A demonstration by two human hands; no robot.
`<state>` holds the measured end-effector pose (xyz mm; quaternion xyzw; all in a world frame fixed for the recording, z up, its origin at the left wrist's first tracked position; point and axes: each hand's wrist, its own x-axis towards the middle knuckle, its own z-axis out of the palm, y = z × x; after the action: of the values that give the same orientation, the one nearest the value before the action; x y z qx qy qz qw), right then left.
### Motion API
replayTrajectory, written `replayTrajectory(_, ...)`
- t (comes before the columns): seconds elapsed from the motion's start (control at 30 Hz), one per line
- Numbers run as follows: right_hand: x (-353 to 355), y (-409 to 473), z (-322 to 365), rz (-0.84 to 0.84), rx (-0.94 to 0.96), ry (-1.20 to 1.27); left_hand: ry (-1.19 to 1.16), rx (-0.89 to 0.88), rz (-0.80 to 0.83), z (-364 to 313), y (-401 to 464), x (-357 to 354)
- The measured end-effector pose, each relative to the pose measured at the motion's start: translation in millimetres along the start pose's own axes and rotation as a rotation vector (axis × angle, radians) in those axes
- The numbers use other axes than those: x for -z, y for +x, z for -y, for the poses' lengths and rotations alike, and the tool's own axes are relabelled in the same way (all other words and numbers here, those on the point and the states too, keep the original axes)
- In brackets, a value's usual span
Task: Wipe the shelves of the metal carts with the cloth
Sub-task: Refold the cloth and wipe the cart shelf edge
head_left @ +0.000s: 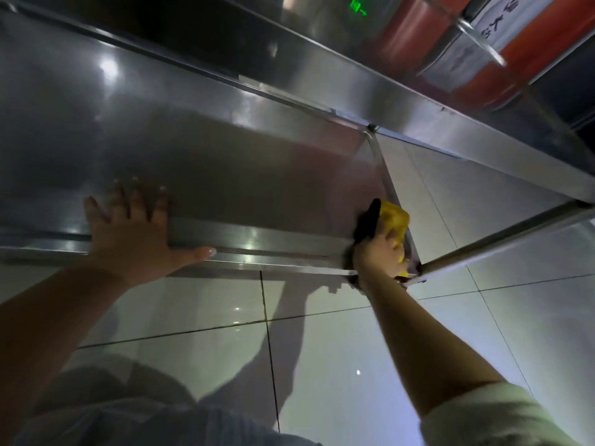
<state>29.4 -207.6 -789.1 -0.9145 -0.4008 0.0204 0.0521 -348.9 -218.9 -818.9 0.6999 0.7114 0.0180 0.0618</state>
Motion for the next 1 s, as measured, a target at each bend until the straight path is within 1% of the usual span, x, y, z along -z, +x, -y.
replayTrajectory(0.03, 1, -10, 24, 0.056, -0.078, 0.021, 0.002, 0.002, -0.003, 1, 1, -1)
replayTrajectory(0.07, 1, -21, 44, 0.107, -0.084, 0.032, 0.0, 0.002, -0.007, 2, 1, -1)
replayTrajectory(0.1, -1, -34, 61, 0.129, -0.029, 0.019, -0.001, 0.003, -0.011, 2, 3, 0)
replayTrajectory(0.17, -7, -70, 88, 0.129, 0.187, -0.012, -0.001, 0.005, -0.014, 4, 4, 0)
replayTrajectory(0.23, -13, -112, 110, 0.108, 0.442, 0.019, -0.013, -0.019, -0.032, 8, 3, 0)
replayTrajectory(0.3, -21, -150, 128, 0.086, 0.665, 0.032, -0.011, -0.079, -0.075, 18, 2, 1)
replayTrajectory(0.37, -25, -171, 139, 0.075, 0.817, 0.033, 0.001, -0.155, -0.093, 37, 4, 5)
replayTrajectory(0.43, -22, -166, 140, 0.092, 0.932, 0.063, 0.001, -0.177, -0.038, 60, 9, 11)
replayTrajectory(0.53, -13, -130, 124, 0.114, 1.17, 0.02, 0.03, -0.081, 0.043, 99, 9, 18)
replayTrajectory(0.57, -11, -118, 120, 0.121, 1.183, -0.006, 0.032, -0.045, 0.051, 110, 6, 21)
replayTrajectory(0.6, -11, -110, 119, 0.119, 1.122, -0.027, 0.028, -0.014, 0.059, 121, 1, 23)
replayTrajectory(0.67, -17, -113, 131, 0.106, 0.842, -0.008, 0.021, 0.029, 0.072, 137, -9, 29)
replayTrajectory(0.73, -22, -130, 160, 0.124, 0.562, 0.036, 0.034, 0.046, 0.082, 146, -14, 34)
replayTrajectory(0.8, -21, -144, 188, 0.183, 0.438, 0.047, 0.06, 0.089, 0.099, 157, -16, 39)
replayTrajectory(0.87, -20, -154, 208, 0.213, 0.434, 0.07, 0.053, 0.16, 0.092, 167, -17, 39)
replayTrajectory(0.9, -21, -162, 215, 0.211, 0.469, 0.07, 0.041, 0.188, 0.082, 171, -19, 38)
replayTrajectory(0.93, -23, -172, 222, 0.198, 0.528, 0.057, 0.034, 0.204, 0.073, 173, -21, 37)
replayTrajectory(1.0, -30, -195, 238, 0.171, 0.714, 0.017, 0.039, 0.212, 0.058, 174, -24, 33)
